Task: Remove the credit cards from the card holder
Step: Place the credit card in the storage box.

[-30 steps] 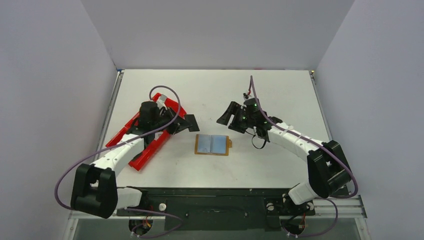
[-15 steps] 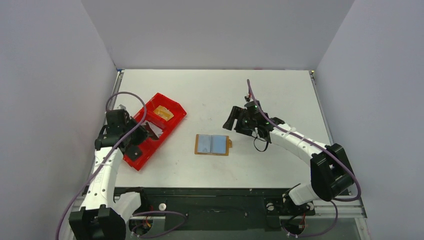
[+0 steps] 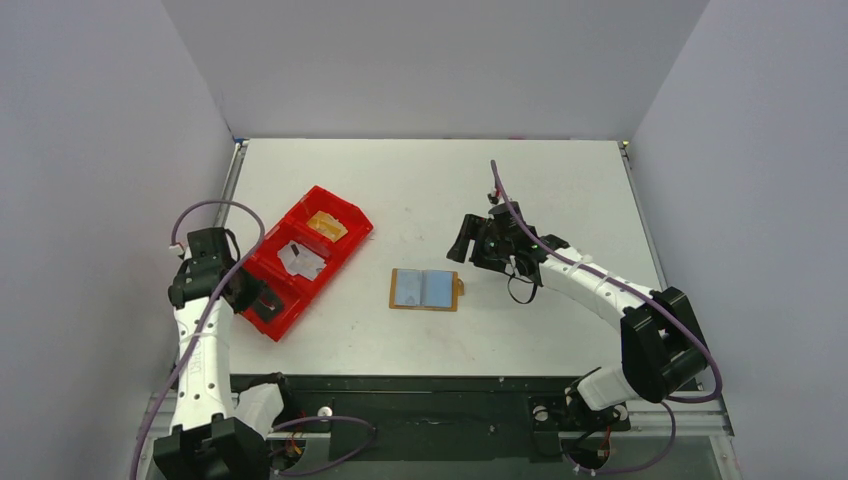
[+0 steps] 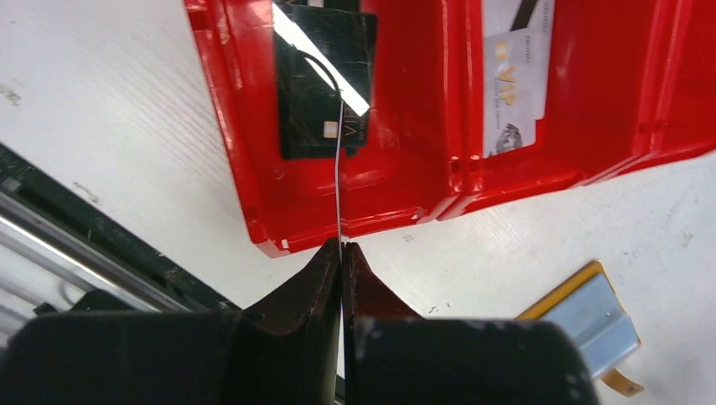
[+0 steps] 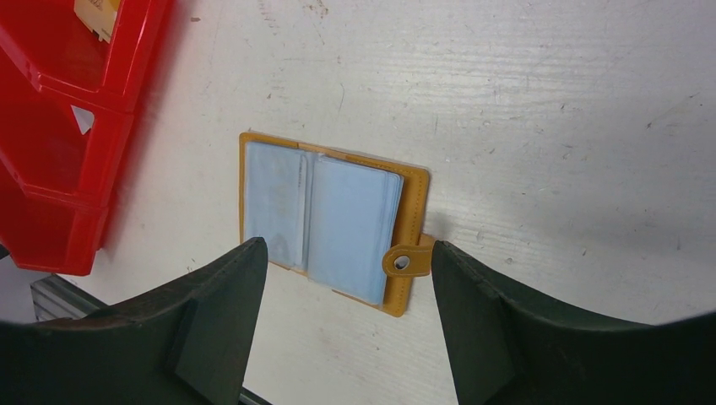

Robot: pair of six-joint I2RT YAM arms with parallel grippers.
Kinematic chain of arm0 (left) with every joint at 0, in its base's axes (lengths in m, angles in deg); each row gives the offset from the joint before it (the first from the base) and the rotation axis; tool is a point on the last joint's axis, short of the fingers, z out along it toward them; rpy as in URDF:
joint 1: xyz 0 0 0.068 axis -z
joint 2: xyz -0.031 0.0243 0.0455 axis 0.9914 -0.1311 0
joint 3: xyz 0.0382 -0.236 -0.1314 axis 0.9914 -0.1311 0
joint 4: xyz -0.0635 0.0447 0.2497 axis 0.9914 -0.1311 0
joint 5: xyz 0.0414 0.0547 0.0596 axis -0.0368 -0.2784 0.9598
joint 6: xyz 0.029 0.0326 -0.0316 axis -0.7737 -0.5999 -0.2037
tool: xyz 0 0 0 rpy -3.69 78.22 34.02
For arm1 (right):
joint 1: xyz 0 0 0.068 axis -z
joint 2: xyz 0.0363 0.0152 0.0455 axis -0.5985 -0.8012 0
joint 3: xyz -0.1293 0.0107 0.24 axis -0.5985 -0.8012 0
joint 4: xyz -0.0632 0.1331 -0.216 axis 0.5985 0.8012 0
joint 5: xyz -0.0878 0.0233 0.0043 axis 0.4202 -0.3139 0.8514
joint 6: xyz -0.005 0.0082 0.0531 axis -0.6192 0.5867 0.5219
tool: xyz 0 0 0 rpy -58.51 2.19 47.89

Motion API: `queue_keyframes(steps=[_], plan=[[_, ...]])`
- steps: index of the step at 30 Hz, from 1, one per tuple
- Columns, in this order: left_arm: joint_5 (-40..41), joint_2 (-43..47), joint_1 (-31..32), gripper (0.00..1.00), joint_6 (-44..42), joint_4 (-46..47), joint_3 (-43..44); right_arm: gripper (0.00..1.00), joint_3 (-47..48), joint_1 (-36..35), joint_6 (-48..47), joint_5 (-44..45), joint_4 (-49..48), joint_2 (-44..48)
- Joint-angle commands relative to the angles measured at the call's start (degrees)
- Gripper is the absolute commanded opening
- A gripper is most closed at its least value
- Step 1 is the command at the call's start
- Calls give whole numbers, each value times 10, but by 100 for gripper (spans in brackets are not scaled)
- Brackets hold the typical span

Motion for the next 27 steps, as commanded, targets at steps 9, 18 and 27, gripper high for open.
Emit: queue_keyframes(steps=[9, 18, 27], plan=[[75, -39, -19, 0, 14, 17, 8, 67, 1, 1, -14, 8, -14, -11], [86, -103, -19, 0, 15, 54, -8, 67, -7, 8, -18, 4, -20, -13], [114, -129, -18, 0, 19, 70, -18, 67, -14, 13, -22, -2, -27, -15]])
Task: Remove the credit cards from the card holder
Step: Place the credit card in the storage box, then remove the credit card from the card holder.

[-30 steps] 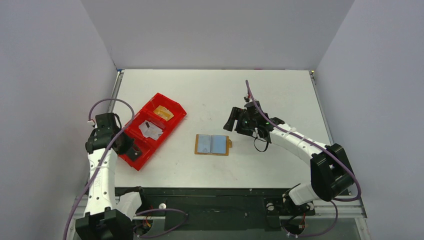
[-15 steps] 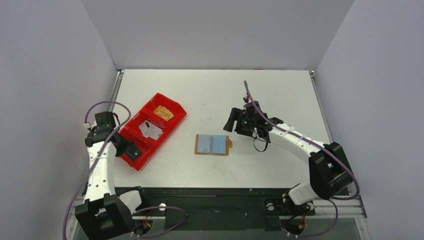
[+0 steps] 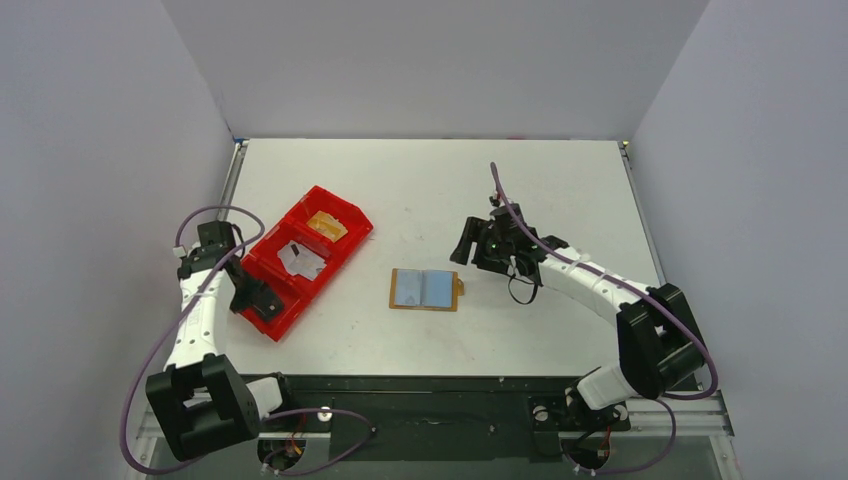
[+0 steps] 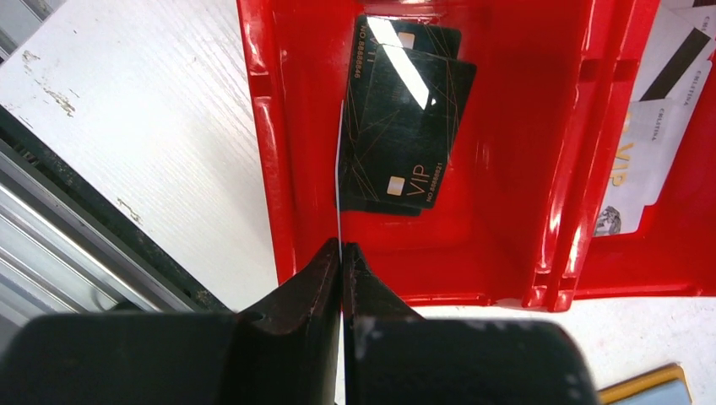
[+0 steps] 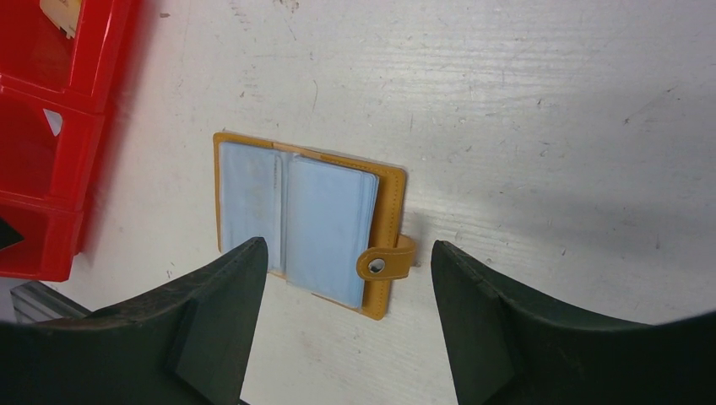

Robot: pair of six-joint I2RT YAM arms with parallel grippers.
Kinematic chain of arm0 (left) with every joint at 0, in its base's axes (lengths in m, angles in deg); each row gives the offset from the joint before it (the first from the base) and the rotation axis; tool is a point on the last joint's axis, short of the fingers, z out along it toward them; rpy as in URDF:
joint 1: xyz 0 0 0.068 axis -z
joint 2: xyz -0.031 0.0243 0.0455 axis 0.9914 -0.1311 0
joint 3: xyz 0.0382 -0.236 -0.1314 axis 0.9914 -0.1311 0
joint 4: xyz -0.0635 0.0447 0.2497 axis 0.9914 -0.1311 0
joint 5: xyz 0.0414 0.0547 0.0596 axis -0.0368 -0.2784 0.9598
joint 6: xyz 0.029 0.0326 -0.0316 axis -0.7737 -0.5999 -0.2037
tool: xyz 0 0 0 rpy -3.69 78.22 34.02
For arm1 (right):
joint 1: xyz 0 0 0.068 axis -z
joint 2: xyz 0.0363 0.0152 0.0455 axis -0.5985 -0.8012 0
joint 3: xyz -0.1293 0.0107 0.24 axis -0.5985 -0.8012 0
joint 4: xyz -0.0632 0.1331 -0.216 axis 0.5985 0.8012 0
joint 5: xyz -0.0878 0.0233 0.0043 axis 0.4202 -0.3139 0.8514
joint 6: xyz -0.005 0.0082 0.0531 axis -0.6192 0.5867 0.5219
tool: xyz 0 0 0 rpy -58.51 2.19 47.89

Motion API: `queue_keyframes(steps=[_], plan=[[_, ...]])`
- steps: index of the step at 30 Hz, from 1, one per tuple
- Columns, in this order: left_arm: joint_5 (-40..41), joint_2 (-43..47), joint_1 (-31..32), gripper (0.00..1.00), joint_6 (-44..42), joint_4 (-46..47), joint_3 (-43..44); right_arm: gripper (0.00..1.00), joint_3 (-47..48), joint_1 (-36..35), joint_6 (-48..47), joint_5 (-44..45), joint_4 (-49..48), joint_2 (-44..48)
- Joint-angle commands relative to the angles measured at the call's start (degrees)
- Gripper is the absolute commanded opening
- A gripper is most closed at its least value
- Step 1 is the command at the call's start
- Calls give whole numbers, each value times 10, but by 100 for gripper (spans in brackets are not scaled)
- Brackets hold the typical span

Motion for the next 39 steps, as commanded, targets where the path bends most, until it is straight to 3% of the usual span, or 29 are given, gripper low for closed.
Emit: queue_keyframes(steps=[1, 3, 6, 10, 24, 32, 39], plan=[[25, -11, -1, 0, 7, 32, -2, 67, -6, 4, -11, -2, -23, -5], [21, -22, 0, 2, 7, 34, 1, 67, -6, 4, -12, -4, -23, -6], [18, -30, 8, 22, 7, 35, 8, 67, -5, 4, -13, -6, -22, -6], [12, -29, 16, 34, 4, 38, 17, 67, -5, 3, -13, -6, -21, -5], [-32, 5, 64, 49, -26, 41, 56, 67, 12, -22, -18, 27, 6, -8], [-34, -16, 203, 53, -15, 54, 105, 67, 61, -74, -22, 75, 45, -34], [-92, -45, 297, 55, -10, 104, 117, 67, 102, -129, -5, 101, 58, -81]])
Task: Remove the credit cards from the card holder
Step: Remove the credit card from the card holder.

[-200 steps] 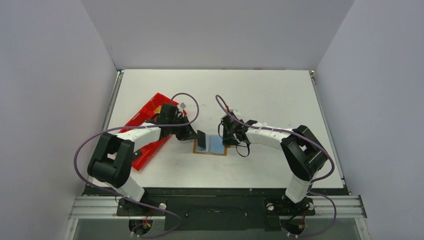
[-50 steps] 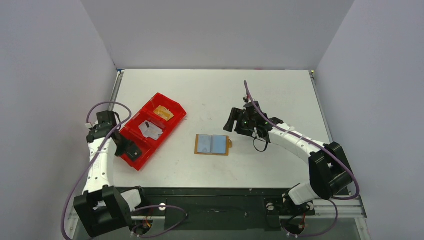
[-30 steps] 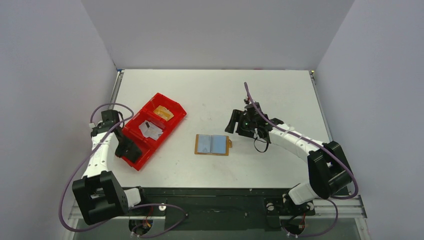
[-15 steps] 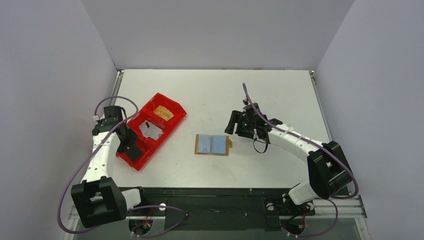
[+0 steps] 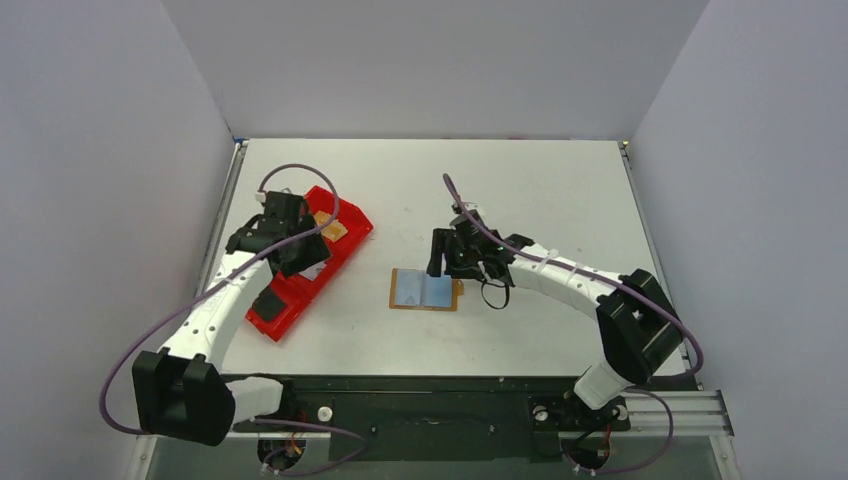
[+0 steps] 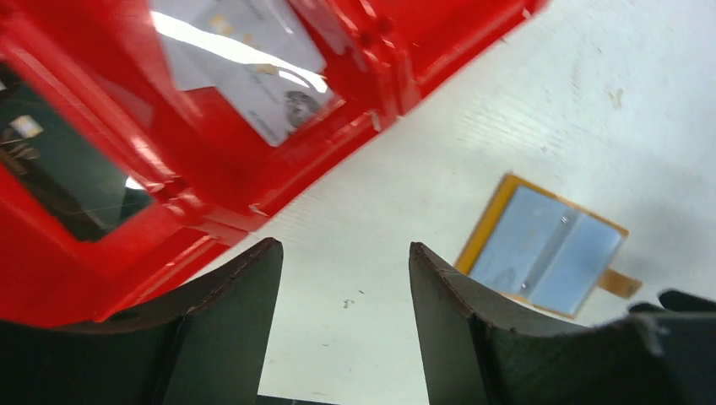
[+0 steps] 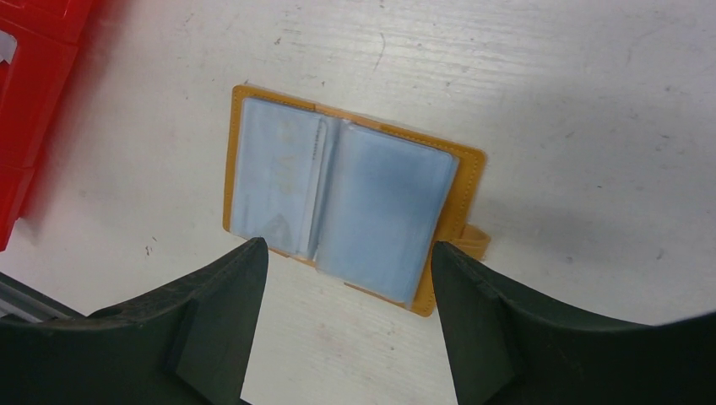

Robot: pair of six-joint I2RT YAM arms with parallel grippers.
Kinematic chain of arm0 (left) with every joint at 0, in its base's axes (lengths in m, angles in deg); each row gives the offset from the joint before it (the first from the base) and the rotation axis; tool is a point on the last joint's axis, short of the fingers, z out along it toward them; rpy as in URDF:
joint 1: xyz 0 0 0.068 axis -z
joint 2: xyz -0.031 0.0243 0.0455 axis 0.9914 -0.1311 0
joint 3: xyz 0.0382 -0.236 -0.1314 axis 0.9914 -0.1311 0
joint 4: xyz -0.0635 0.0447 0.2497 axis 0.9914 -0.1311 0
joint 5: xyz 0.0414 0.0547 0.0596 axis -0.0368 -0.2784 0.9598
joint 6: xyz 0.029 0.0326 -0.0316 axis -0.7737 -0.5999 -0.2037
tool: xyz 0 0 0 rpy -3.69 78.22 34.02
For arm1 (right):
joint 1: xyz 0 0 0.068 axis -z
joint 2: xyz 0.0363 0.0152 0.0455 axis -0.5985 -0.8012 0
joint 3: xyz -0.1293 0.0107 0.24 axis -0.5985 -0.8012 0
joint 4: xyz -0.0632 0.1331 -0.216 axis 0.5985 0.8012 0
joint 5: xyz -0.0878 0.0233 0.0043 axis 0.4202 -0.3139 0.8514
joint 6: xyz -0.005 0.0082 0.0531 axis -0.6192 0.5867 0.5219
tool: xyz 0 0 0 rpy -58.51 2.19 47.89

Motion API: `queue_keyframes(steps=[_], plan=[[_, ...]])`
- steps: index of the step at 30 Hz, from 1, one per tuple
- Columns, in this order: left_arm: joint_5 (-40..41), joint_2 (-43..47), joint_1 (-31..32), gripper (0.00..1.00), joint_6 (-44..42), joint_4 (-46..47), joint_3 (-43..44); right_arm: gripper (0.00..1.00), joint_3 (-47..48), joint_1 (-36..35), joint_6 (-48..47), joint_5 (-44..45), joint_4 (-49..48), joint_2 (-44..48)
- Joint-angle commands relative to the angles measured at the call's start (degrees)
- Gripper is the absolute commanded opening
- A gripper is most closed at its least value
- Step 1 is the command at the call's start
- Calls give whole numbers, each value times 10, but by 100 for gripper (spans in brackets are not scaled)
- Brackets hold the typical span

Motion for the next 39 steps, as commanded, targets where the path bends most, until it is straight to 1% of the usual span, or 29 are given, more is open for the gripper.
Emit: queue_keyframes(steps=[1, 7, 14, 19, 22, 39], plan=[[-50, -18, 43, 55, 3, 61, 24, 67, 50, -32, 8, 36, 10, -37], [-113, -42, 54, 55, -6, 96, 24, 66, 112, -78, 13, 68, 37, -88], [-138, -56, 54, 56, -21, 105, 24, 64, 169, -111, 26, 94, 60, -149], [-145, -55, 53, 56, -24, 111, 21, 61, 194, -123, 29, 106, 73, -186], [-149, -56, 52, 56, -25, 114, 18, 55, 208, -124, 26, 108, 83, -206], [-160, -64, 51, 56, -17, 131, 7, 54, 242, -143, -8, 132, 131, -262]])
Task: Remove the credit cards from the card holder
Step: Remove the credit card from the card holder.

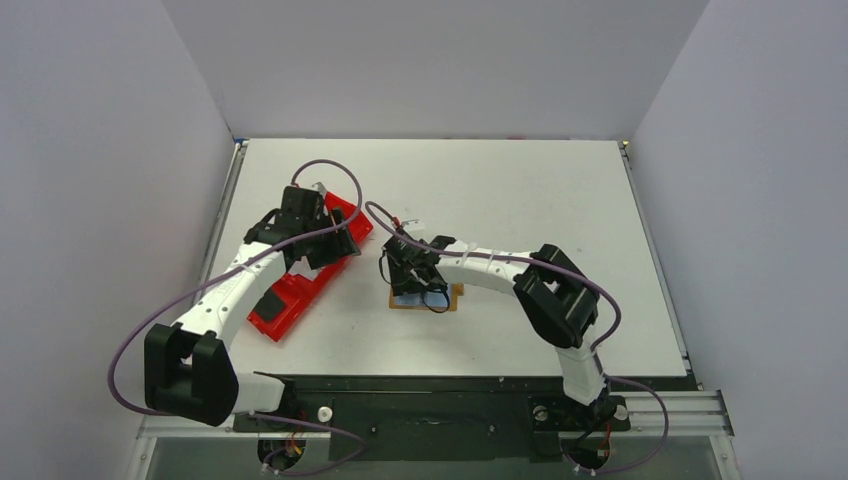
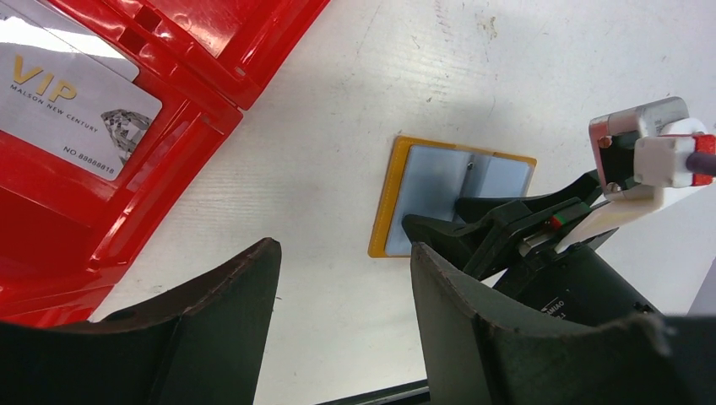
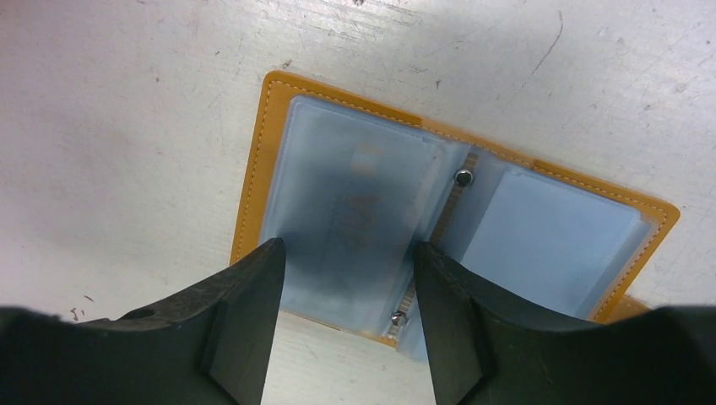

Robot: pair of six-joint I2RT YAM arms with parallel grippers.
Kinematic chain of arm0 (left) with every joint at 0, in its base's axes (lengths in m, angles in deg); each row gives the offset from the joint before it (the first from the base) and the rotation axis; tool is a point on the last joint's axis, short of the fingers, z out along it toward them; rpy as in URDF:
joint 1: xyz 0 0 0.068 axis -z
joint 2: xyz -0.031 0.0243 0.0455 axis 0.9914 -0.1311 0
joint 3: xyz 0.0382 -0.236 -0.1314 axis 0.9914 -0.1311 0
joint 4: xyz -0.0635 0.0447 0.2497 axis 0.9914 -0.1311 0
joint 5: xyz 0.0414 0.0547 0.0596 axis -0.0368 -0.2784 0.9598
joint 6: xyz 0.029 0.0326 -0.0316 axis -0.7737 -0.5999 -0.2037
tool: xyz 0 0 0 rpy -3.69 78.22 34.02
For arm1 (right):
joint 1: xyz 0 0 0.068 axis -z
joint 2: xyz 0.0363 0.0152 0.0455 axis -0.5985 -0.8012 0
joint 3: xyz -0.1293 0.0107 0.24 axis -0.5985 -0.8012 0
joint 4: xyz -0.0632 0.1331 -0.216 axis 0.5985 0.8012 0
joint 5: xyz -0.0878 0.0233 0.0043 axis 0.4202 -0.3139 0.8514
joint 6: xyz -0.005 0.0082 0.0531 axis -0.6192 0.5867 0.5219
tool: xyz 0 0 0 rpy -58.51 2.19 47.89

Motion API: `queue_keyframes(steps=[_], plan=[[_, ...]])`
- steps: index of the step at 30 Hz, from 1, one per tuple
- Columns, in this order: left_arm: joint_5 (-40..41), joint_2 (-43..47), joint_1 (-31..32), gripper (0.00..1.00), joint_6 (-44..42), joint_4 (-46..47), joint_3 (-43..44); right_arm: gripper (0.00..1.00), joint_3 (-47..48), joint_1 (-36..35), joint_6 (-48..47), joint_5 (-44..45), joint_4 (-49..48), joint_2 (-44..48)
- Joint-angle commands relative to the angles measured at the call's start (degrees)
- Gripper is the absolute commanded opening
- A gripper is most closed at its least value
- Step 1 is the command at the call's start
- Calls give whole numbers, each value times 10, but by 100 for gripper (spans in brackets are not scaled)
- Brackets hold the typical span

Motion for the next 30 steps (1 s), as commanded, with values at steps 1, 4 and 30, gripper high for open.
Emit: queue_keyframes(steps=[1, 4, 30], plan=[[-10, -5, -2, 56, 2, 33, 6, 54, 24, -10, -18, 24, 20, -16], [-9, -8, -2, 56, 3, 34, 4, 50, 24, -12, -27, 29, 26, -23], [-100, -91, 50, 49, 64, 154, -61, 0, -179, 100, -20, -226, -204, 52]])
